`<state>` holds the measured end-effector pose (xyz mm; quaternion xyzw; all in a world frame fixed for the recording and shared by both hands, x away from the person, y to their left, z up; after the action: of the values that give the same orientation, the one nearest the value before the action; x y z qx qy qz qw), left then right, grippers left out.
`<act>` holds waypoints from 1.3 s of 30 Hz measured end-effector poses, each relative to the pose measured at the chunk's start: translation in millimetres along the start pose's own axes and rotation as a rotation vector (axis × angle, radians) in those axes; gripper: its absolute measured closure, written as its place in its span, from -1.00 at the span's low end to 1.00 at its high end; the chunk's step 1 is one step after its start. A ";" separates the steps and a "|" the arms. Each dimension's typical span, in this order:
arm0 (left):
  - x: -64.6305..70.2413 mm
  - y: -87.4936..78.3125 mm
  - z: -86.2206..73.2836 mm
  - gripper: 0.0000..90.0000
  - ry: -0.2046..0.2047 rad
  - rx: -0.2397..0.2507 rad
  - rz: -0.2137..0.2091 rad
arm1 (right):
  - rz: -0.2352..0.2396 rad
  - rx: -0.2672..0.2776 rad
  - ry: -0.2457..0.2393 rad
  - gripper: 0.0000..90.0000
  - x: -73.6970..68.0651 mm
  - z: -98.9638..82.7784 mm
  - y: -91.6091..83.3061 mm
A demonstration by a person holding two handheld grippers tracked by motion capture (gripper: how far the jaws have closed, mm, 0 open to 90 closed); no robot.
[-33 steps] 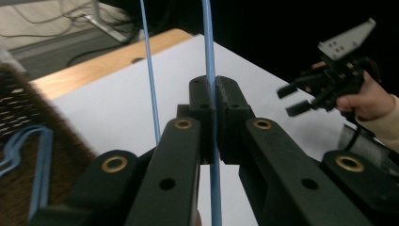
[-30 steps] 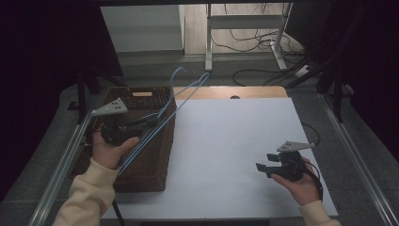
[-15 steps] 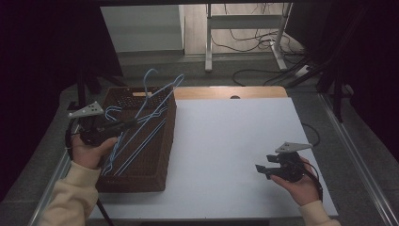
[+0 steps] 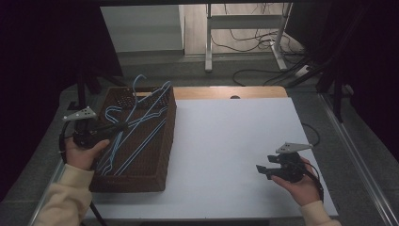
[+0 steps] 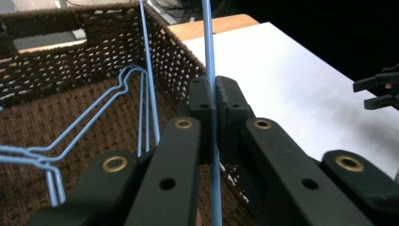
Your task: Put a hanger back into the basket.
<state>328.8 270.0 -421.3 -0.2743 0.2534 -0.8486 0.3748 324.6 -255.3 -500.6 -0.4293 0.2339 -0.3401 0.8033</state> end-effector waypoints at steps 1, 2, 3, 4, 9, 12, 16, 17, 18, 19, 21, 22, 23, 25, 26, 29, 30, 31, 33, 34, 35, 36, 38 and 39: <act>-1.1 0.4 -1.4 0.92 -0.001 -0.005 0.000 | 0.000 -0.001 0.000 -0.21 0.1 0.0 -0.1; -2.1 1.1 -2.8 0.92 -0.002 -0.006 0.000 | 0.000 -0.002 0.001 -0.21 0.2 0.0 -0.1; -3.0 1.8 -4.3 0.92 -0.004 -0.010 -0.002 | -0.001 -0.002 0.000 -0.21 0.2 0.0 0.0; -3.5 2.1 -5.1 0.92 -0.002 -0.014 -0.001 | -0.001 -0.002 -0.003 -0.21 0.2 0.0 0.3; -7.7 8.5 -10.6 0.92 -0.007 -0.043 -0.008 | -0.005 -0.007 -0.003 -0.21 0.7 0.0 1.1; -11.4 14.7 -15.4 0.92 -0.016 -0.064 -0.010 | -0.002 -0.008 -0.002 -0.21 0.8 -0.2 1.2; -16.5 24.2 -21.3 0.92 -0.039 -0.088 -0.019 | -0.002 -0.008 -0.003 -0.21 0.6 -0.1 1.5; -18.0 27.4 -23.0 0.92 -0.043 -0.096 -0.021 | -0.004 -0.010 -0.004 -0.21 0.7 -0.2 1.4; -18.8 29.3 -24.0 0.92 -0.044 -0.104 -0.020 | -0.005 -0.011 -0.006 -0.21 0.8 -0.4 1.4; -20.2 32.5 -25.6 0.92 -0.047 -0.116 -0.017 | -0.005 -0.012 -0.006 -0.21 0.9 -0.4 1.4; -22.6 36.5 -27.3 0.92 -0.051 -0.134 -0.009 | -0.007 -0.011 -0.006 -0.21 1.2 -0.5 1.4; -24.4 38.9 -28.4 0.92 -0.056 -0.142 -0.006 | -0.007 -0.011 -0.006 -0.21 1.3 -0.5 1.4; -25.6 40.1 -29.0 0.92 -0.059 -0.149 -0.001 | -0.008 -0.012 -0.007 -0.21 1.5 -0.6 1.1; -29.6 41.6 -29.7 0.92 -0.074 -0.159 0.017 | -0.006 -0.011 -0.007 -0.21 1.3 -0.5 1.3; -31.3 41.4 -29.7 0.91 -0.082 -0.160 0.022 | -0.007 -0.012 -0.007 -0.21 1.2 -0.6 1.3; -42.9 40.5 -31.8 0.89 -0.129 -0.183 0.110 | -0.007 -0.013 -0.009 -0.21 1.2 -0.6 1.2; -46.4 40.5 -32.9 0.86 -0.140 -0.192 0.130 | -0.007 -0.013 -0.010 -0.21 0.9 -0.5 1.2; -51.8 39.9 -34.4 0.82 -0.167 -0.196 0.160 | -0.007 -0.013 -0.009 -0.21 0.6 -0.5 1.1; -58.4 37.6 -35.6 0.69 -0.201 -0.194 0.186 | -0.011 -0.015 -0.011 -0.22 0.6 -0.6 1.0; -60.3 36.4 -35.8 0.64 -0.205 -0.193 0.201 | -0.011 -0.016 -0.010 -0.22 0.4 -0.6 1.0; -61.3 35.3 -35.6 0.58 -0.209 -0.186 0.215 | -0.009 -0.014 -0.010 -0.22 0.3 -0.5 1.2; -61.1 34.3 -35.1 0.49 -0.208 -0.177 0.225 | -0.011 -0.014 -0.009 -0.22 0.3 -0.5 1.2; -58.1 32.3 -33.8 0.34 -0.196 -0.165 0.229 | -0.012 -0.017 -0.009 -0.22 0.2 -0.5 1.3; -55.0 31.3 -32.5 0.27 -0.184 -0.155 0.229 | -0.012 -0.018 -0.010 -0.22 0.1 -0.5 1.3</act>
<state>354.4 301.5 -479.8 -0.3484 0.3121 -0.7496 0.4684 324.8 -255.2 -501.9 -0.4397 0.2304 -0.3405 0.7985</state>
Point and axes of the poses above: each handheld gripper's, and its own axes: y roughly forward along the jaws, z roughly out of its top, x roughly to its right, the point moved 5 cm from there along y, roughly forward along the jaws, and after that the axes turned 12 degrees about -x, right-handed, at the moved point
